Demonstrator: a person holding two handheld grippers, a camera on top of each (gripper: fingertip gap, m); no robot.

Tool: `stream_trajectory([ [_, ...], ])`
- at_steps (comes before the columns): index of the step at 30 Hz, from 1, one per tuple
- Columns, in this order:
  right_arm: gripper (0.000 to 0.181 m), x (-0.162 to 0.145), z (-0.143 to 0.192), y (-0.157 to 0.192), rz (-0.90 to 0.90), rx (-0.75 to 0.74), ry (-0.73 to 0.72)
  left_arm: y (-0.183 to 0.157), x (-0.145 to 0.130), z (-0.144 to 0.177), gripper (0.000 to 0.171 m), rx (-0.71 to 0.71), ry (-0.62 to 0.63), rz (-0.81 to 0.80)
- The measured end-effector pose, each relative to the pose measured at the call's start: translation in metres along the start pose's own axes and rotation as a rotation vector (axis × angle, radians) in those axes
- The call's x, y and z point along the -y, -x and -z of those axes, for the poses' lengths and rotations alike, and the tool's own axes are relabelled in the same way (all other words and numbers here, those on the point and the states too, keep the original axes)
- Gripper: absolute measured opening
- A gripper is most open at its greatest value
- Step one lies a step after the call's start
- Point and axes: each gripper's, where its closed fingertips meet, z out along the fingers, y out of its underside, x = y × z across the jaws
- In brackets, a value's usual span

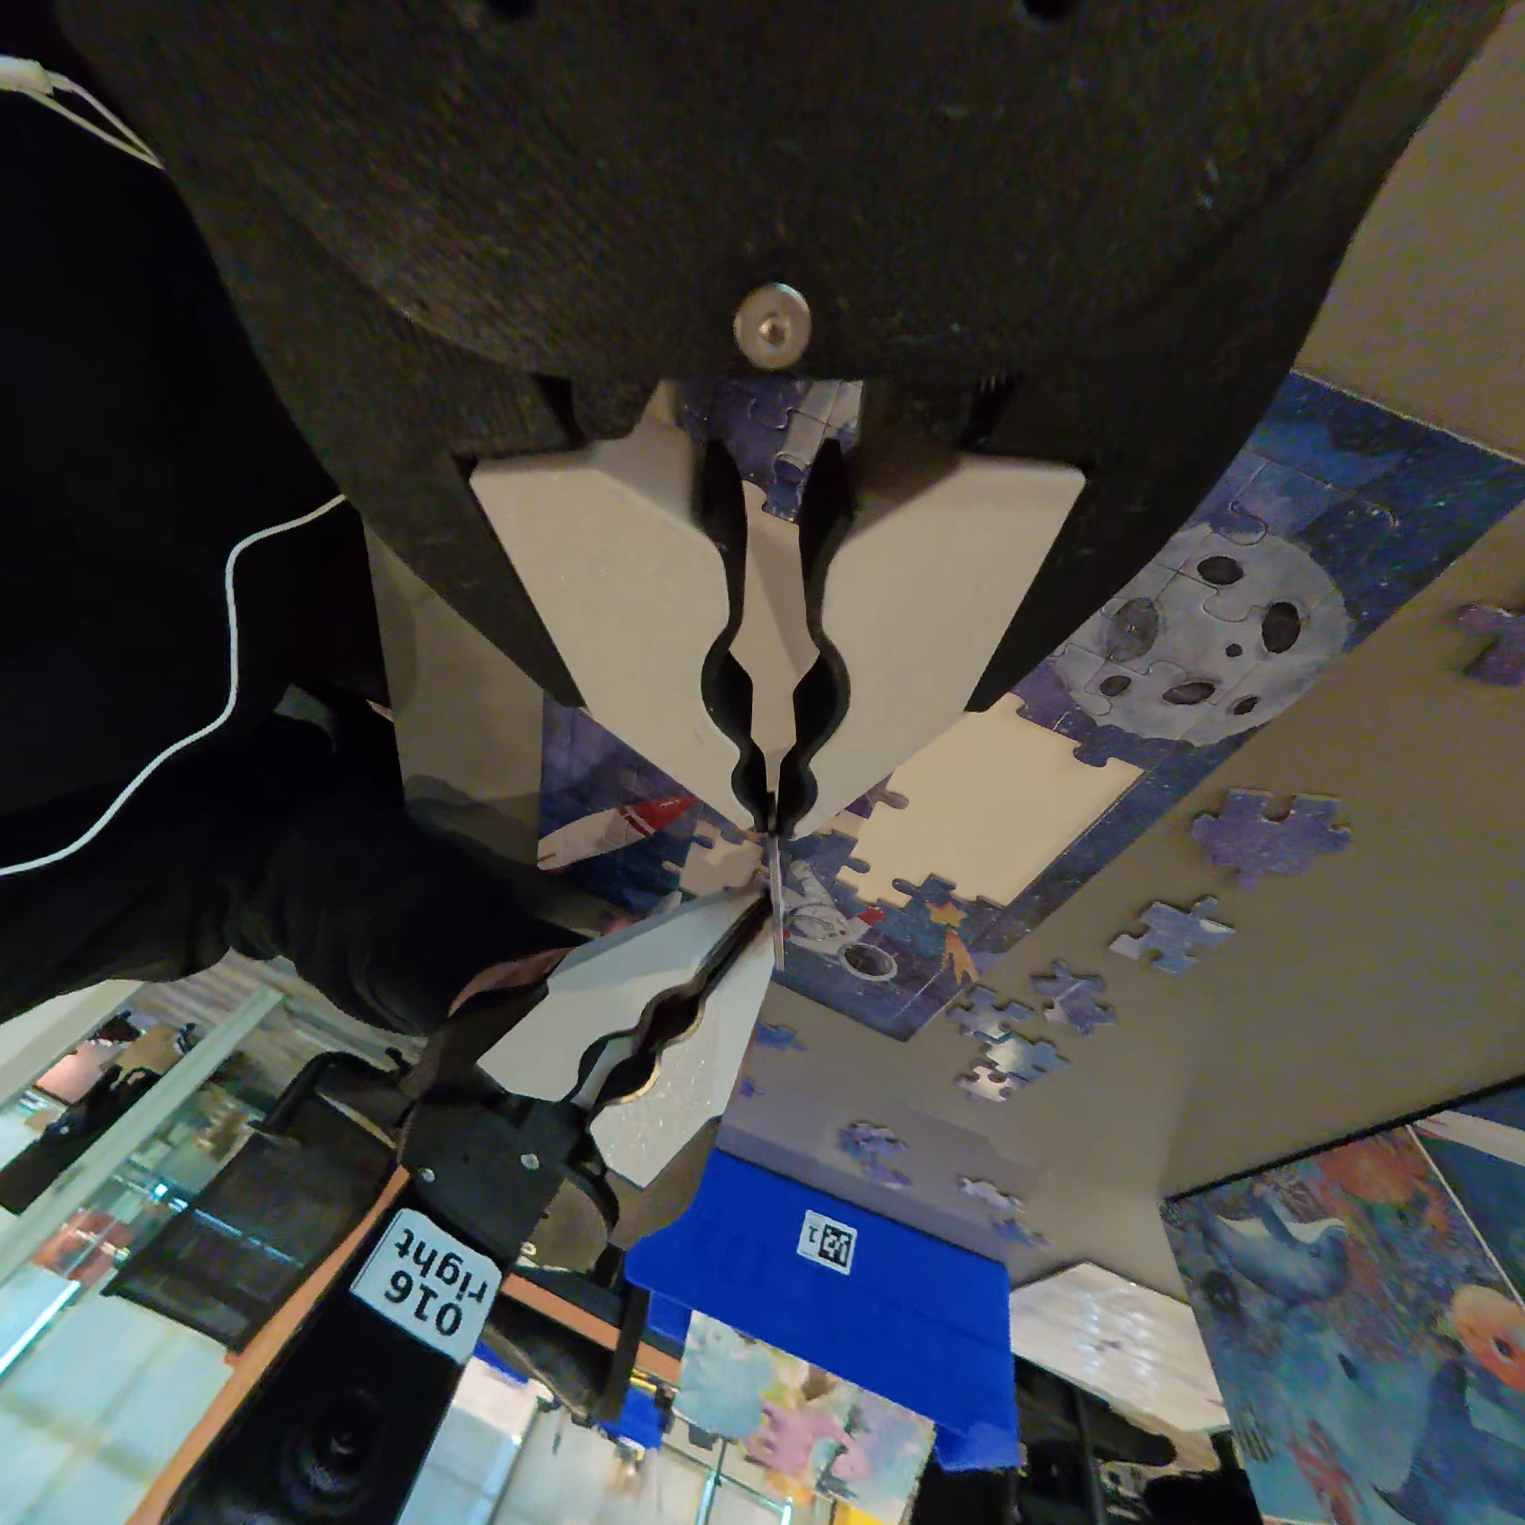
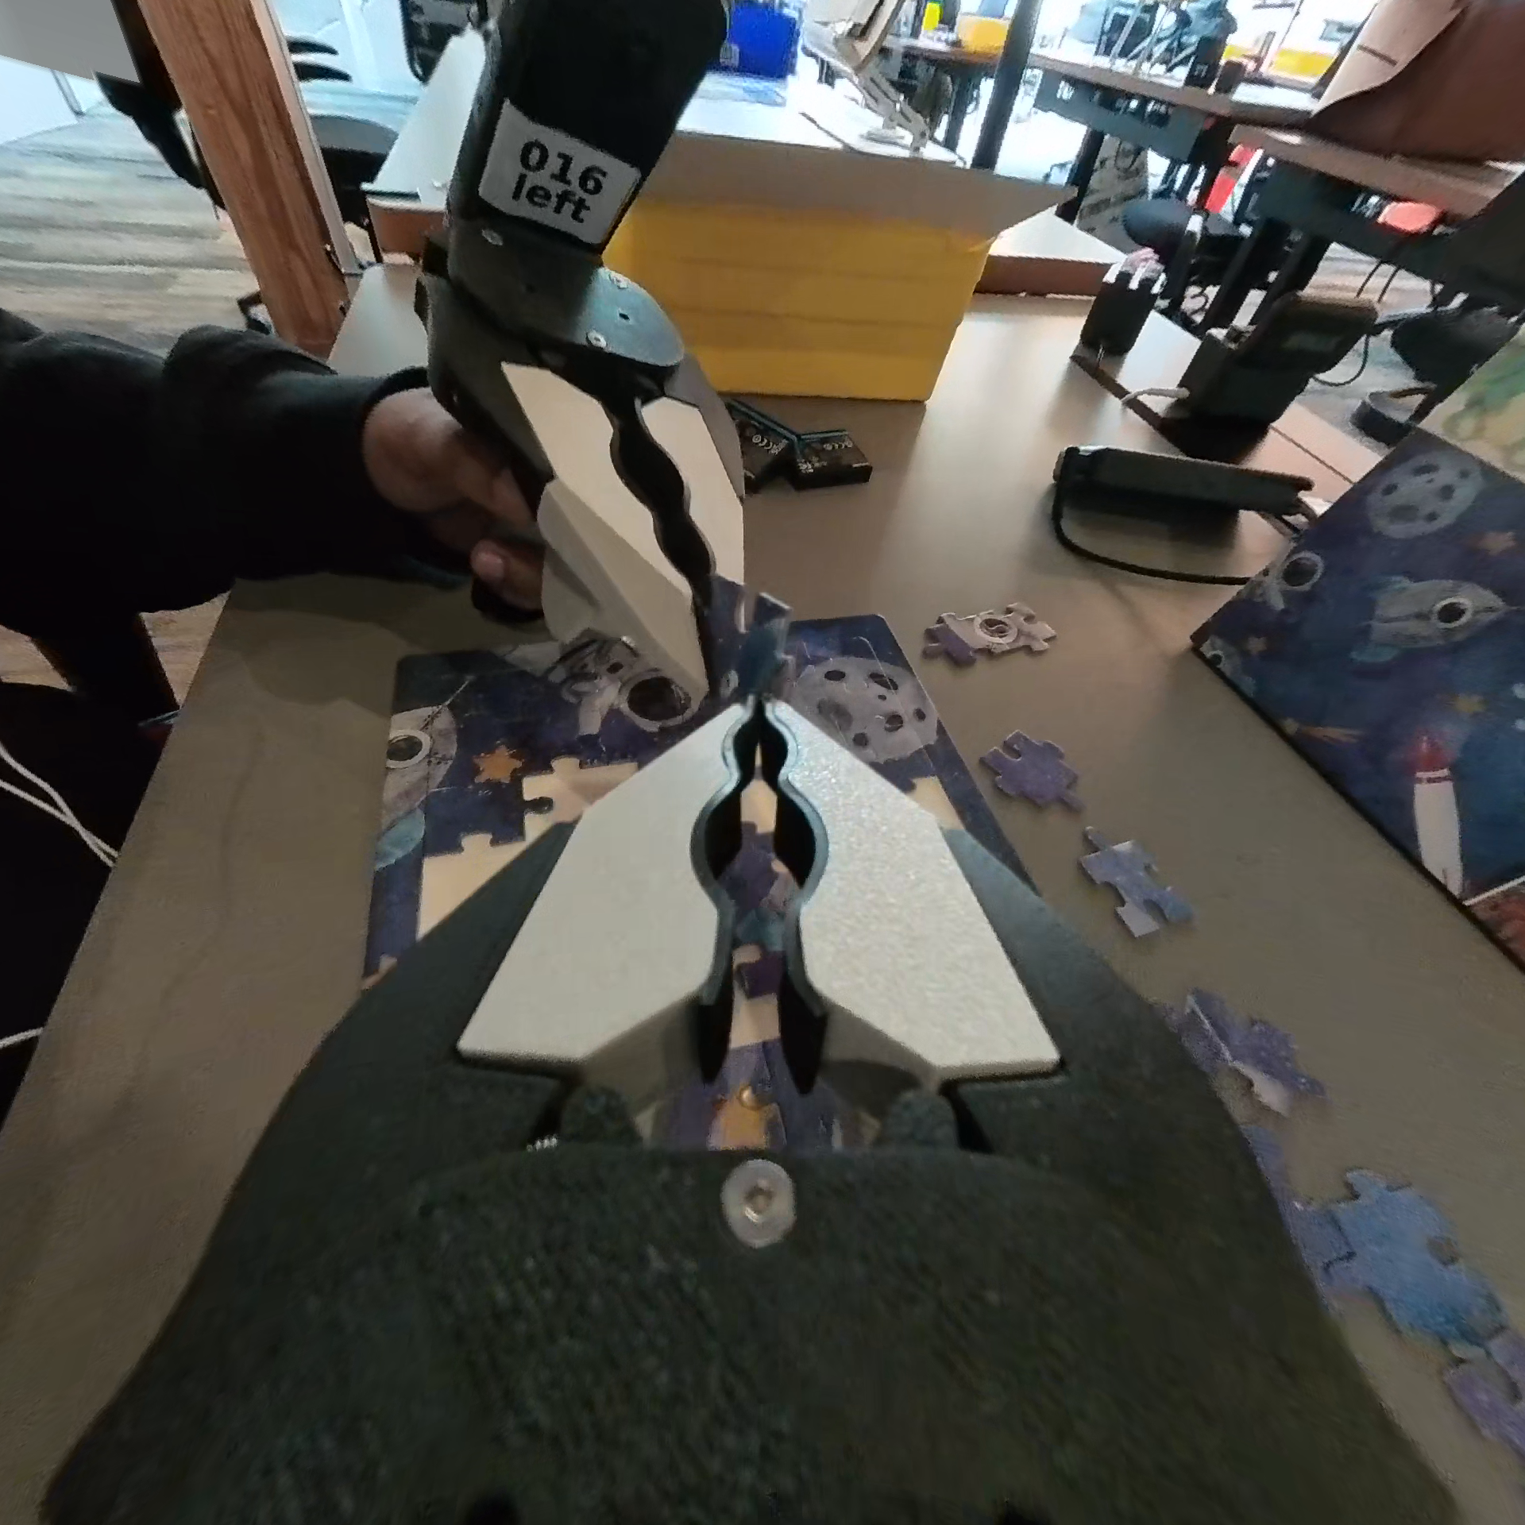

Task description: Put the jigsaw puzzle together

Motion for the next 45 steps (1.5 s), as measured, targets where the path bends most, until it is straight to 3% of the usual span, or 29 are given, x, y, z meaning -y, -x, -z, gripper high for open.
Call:
stream_trajectory([
  [8,0.000,-0.019,-0.003,0.010,0.050,0.051,0.111,0.003,0.005,0.004,0.000,0.000,-0.032,0.026],
  [13,0.014,0.007,0.009,-0.021,0.048,-0.125,-0.028,0.003,0.000,0.001,0.000,0.000,0.000,0.030],
  [16,0.014,0.014,0.008,-0.020,-0.011,-0.103,-0.099,0.001,-0.005,-0.002,0.000,-0.011,0.027,0.036],
  [19,0.011,0.003,0.000,-0.008,-0.030,-0.022,-0.040,0.004,-0.002,-0.001,0.000,0.001,0.015,0.046],
  [25,0.005,-0.014,-0.003,-0.003,0.057,-0.023,0.074,0.010,0.005,0.007,0.000,-0.006,-0.038,0.102],
  [30,0.000,-0.009,0.002,-0.014,0.063,-0.080,0.041,0.014,0.007,0.009,0.000,0.003,-0.055,0.133],
  [34,0.005,0.000,0.007,-0.025,0.156,-0.178,-0.004,0.015,-0.003,0.005,0.000,0.023,0.011,0.111],
  [38,0.015,0.000,0.002,-0.014,0.202,-0.151,0.007,0.014,-0.009,0.001,0.000,0.037,0.052,0.075],
  [41,0.021,-0.012,-0.004,-0.013,0.169,-0.133,0.069,0.012,-0.008,0.002,0.000,0.015,0.039,0.092],
  [45,0.021,-0.017,-0.009,-0.010,-0.003,-0.064,0.071,0.008,-0.008,0.000,0.000,-0.001,0.044,0.078],
])
